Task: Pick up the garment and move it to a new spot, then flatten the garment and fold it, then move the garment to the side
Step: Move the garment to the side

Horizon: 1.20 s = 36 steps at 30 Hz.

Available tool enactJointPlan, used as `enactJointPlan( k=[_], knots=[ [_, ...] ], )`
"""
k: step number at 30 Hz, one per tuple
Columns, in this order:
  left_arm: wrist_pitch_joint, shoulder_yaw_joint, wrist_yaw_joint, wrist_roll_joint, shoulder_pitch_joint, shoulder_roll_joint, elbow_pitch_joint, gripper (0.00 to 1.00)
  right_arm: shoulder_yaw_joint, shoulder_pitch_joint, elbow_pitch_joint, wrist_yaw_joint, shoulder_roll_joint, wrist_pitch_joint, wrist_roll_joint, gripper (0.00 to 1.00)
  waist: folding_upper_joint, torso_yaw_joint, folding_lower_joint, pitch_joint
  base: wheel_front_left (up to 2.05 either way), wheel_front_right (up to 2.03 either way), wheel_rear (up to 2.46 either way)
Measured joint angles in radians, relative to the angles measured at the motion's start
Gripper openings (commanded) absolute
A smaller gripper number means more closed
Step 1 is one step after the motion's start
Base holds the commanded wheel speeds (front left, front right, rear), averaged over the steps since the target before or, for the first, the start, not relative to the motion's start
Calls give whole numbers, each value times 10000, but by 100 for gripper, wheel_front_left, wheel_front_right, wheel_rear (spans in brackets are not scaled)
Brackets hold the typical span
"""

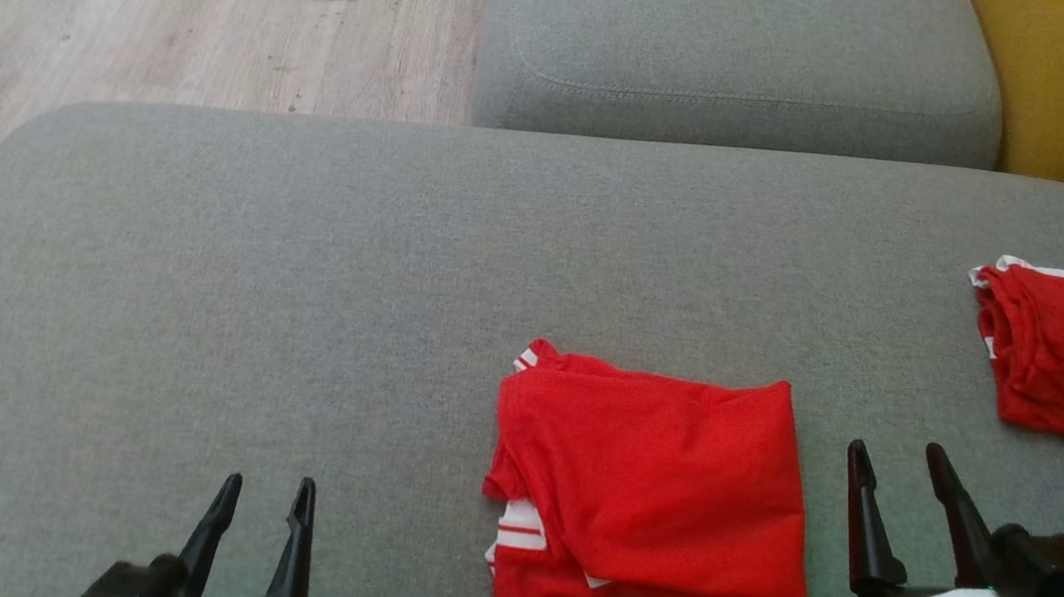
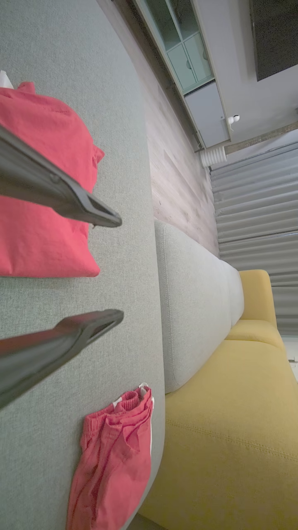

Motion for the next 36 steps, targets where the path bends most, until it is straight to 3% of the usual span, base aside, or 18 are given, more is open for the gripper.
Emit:
enactJointPlan(
  k=[9, 14, 22, 33, 34, 35, 36],
  knots=[
    [-2, 192, -19, 12, 0, -44, 0, 100, -113, -5, -6, 2, 2, 38, -132, 100, 0, 56, 0, 55, 0, 0, 0],
    [-2, 201, -25, 121, -4, -71, -2, 100, -506, -96, 295, 0, 8, 819, -623, 100, 0, 154, 0, 184, 0, 0, 0],
    [-2, 171, -117, 276, -113, -207, -6, 100, -924, -1513, 1697, 0, 8, 2516, -1064, 100, 0, 605, 1, 552, 0, 0, 0],
    [-10, 190, -203, 368, -631, -412, 42, 100, -685, -2577, 3758, 0, -84, 3883, -1014, 100, 0, 1440, 3, 1389, 0, 0, 0],
    [-10, 199, -205, 370, -634, -447, 50, 100, -646, -2645, 3789, 0, -140, 3952, -924, 97, 0, 1496, 2, 1438, 0, 0, 0],
    [-10, 203, -207, 385, -634, -485, 65, 100, -610, -2744, 3843, 0, -213, 4033, -846, 59, 0, 1541, 2, 1479, 0, 0, 0],
    [-10, 205, -215, 435, -635, -525, 73, 100, -594, -2830, 3881, 2, -276, 4075, -775, 40, 0, 1575, 2, 1512, 0, 0, 0]
  ],
)
